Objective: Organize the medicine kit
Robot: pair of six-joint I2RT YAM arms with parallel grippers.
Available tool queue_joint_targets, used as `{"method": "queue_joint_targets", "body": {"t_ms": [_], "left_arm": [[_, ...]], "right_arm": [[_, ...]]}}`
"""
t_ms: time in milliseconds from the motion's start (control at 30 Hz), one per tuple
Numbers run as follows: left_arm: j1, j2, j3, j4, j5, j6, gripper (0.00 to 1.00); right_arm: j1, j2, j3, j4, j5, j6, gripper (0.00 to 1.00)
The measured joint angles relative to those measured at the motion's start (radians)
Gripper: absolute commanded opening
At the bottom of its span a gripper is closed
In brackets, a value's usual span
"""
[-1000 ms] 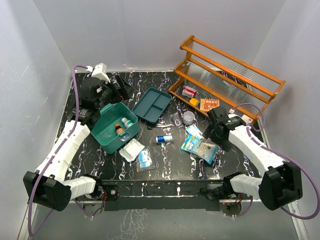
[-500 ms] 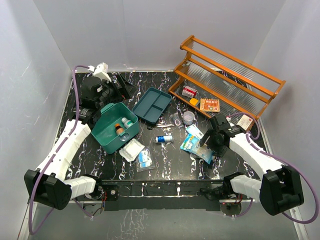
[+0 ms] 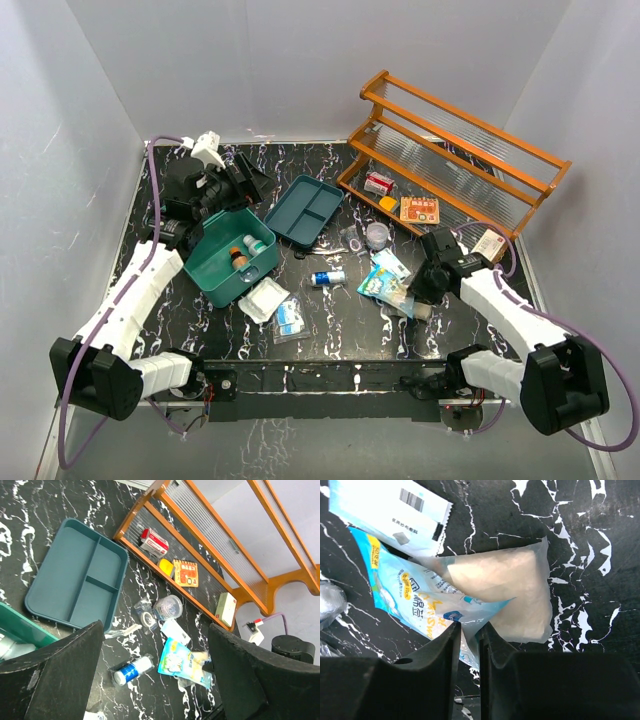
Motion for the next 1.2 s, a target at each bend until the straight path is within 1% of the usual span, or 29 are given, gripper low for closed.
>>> {"method": "queue_joint_targets", "body": {"t_ms": [200,300,500,600,733,933,1067,1200], "left_arm": [[0.000,0.017,-0.032,0.041,0.103,-0.043,0.81],[0.000,0.038,-0.050,0.063,0.159,-0.069,0.82],[0.000,0.063,-0.071,0.104,0.245,-0.101,0.84],[0.000,0.076,-0.071,0.118,0.292,-0.127,0.84],[0.000,0.103,-0.071,0.151,0.377,-0.182,0.84],[0.000,0.128,-0.071,0.266,0.491,-0.285,0.82],[0.000,0.130,-0.071,0.348,0.512,-0.335,0.78],[0.000,0.152,-0.071,0.367,0.510,-0.344,0.76]], "right_arm": [[-0.002,-0.059,0.025,0.011,-0.032,-0.073,0.04],[-0.003,-0.087,0.053,0.051,-0.074,-0.116,0.00],[-0.003,-0.090,0.158,0.145,-0.219,-0.200,0.00],[-0.003,-0.061,0.246,0.204,-0.307,-0.219,0.00],[-0.003,0.008,0.351,0.322,-0.413,-0.208,0.00],[-0.001,0.111,0.416,0.490,-0.512,-0.155,0.00],[0.005,0.154,0.421,0.565,-0.557,-0.124,0.00],[0.015,0.171,0.421,0.626,-0.597,-0.086,0.00]]}}
